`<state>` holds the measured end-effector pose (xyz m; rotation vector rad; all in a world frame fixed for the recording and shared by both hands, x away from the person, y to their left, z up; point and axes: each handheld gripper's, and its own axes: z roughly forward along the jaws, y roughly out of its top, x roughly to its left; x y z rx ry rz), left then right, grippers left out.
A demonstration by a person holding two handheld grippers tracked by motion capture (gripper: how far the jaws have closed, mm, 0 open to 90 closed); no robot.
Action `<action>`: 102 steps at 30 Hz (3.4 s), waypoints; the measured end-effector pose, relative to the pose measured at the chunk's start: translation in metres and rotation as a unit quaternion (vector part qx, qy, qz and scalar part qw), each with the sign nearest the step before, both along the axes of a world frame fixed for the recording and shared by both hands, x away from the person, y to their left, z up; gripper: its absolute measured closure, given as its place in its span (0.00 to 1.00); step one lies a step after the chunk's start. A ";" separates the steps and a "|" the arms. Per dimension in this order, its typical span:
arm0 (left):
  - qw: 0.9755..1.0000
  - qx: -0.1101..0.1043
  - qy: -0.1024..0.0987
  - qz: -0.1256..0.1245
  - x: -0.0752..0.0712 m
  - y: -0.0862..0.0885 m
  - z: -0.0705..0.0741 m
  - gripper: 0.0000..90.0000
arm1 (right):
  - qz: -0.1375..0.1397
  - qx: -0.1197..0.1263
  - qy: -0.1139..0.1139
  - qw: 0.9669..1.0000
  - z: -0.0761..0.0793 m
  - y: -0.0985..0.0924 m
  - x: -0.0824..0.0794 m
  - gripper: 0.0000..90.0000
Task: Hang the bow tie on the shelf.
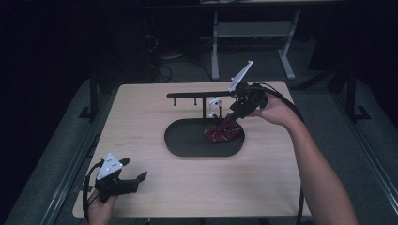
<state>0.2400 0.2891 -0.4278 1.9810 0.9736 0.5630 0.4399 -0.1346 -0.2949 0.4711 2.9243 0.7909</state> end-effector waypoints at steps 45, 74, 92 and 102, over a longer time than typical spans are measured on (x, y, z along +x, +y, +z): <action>1.000 0.009 0.003 0.000 0.000 -0.002 -0.001 0.18 | -0.017 0.032 0.028 0.999 -0.043 -0.040 -0.028 0.51; 1.000 0.008 0.005 0.002 0.000 -0.002 -0.002 0.18 | -0.032 0.043 0.051 0.997 -0.076 -0.068 -0.042 0.48; 1.000 0.011 0.005 0.000 0.000 -0.003 -0.003 0.18 | -0.039 0.050 0.058 0.996 -0.097 -0.084 -0.060 0.47; 1.000 0.010 0.007 0.001 0.000 -0.004 -0.003 0.18 | -0.044 0.058 0.061 0.996 -0.105 -0.095 -0.073 0.47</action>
